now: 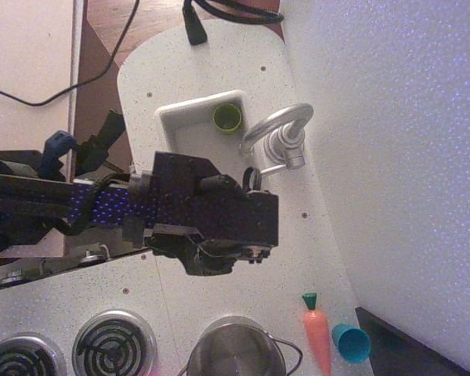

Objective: Turn faucet left

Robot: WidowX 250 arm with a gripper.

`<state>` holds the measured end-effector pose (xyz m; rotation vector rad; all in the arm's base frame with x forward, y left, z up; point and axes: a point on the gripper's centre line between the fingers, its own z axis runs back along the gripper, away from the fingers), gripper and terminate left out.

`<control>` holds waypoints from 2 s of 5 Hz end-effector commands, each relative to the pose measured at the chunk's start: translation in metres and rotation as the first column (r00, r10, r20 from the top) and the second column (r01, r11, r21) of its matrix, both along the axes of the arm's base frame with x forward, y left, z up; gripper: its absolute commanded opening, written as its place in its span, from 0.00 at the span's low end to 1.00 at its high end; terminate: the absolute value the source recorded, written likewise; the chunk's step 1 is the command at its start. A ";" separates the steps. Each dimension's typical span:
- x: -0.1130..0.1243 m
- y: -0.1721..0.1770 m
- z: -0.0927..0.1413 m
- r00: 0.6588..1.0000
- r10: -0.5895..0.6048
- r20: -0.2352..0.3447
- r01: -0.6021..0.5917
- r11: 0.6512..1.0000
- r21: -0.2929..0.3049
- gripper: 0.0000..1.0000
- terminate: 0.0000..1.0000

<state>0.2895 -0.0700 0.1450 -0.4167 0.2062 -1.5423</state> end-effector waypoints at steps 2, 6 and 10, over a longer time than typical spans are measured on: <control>-0.007 0.008 -0.013 0.992 0.073 -0.108 -0.070 0.997 0.028 1.00 0.00; -0.022 0.025 -0.011 0.901 0.280 -0.332 -0.245 0.959 0.145 1.00 0.00; 0.006 0.061 -0.009 0.824 0.472 -0.315 -0.435 0.882 0.184 1.00 0.00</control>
